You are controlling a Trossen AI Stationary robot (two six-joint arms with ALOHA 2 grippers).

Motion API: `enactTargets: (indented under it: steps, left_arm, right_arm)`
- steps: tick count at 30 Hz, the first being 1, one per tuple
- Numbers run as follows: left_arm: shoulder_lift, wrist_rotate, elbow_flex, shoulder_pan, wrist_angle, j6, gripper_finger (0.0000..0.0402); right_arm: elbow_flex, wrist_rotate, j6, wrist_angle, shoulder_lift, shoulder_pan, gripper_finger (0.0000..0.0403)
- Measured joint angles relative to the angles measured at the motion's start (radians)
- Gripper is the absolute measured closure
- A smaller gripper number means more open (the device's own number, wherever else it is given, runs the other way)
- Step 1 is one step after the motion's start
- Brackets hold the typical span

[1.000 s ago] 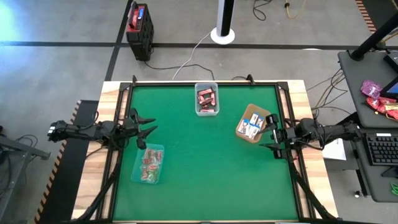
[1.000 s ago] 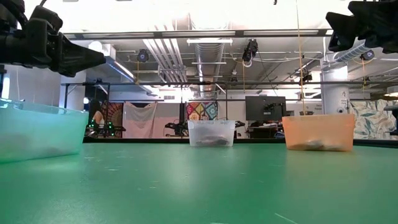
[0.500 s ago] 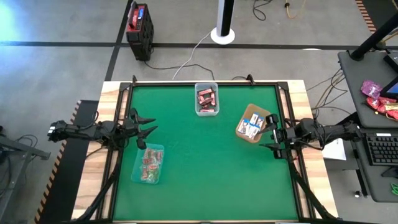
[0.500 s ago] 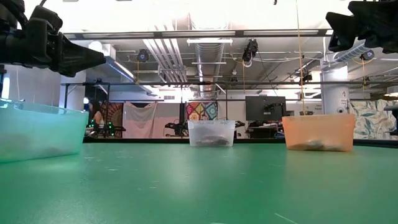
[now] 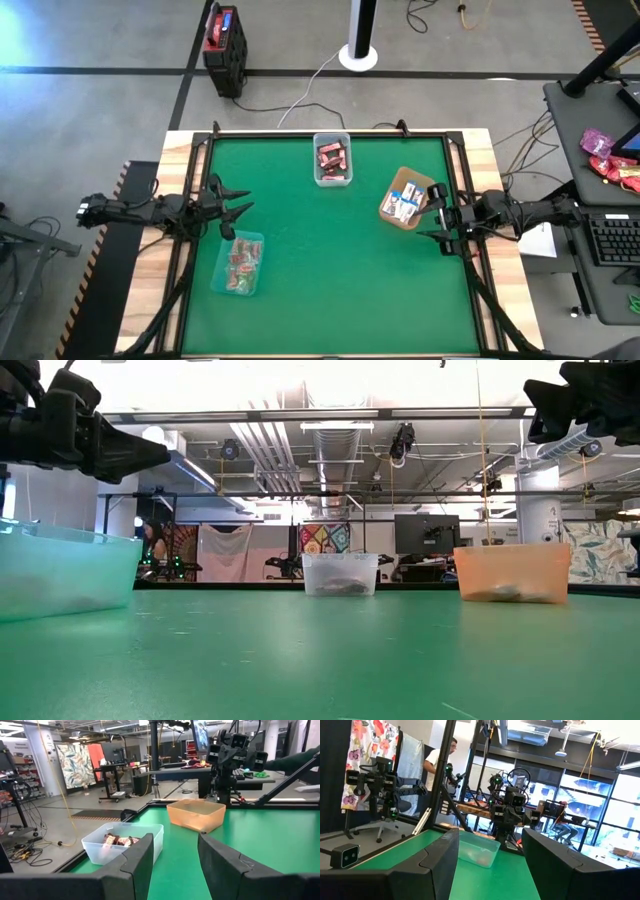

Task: Sort candy by brand, put in halloween buckets
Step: Return to Home Position

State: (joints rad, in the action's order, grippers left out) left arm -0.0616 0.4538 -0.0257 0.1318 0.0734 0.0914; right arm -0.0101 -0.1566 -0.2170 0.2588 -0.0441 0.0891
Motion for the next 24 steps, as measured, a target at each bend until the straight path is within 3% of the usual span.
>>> enactTargets:
  steps: [24]
  left_arm:
    - [-0.016,0.000,0.000,0.000,-0.001,0.000,0.0263]
  right_arm:
    - [0.000,0.000,0.000,0.000,0.000,0.000,0.0193]
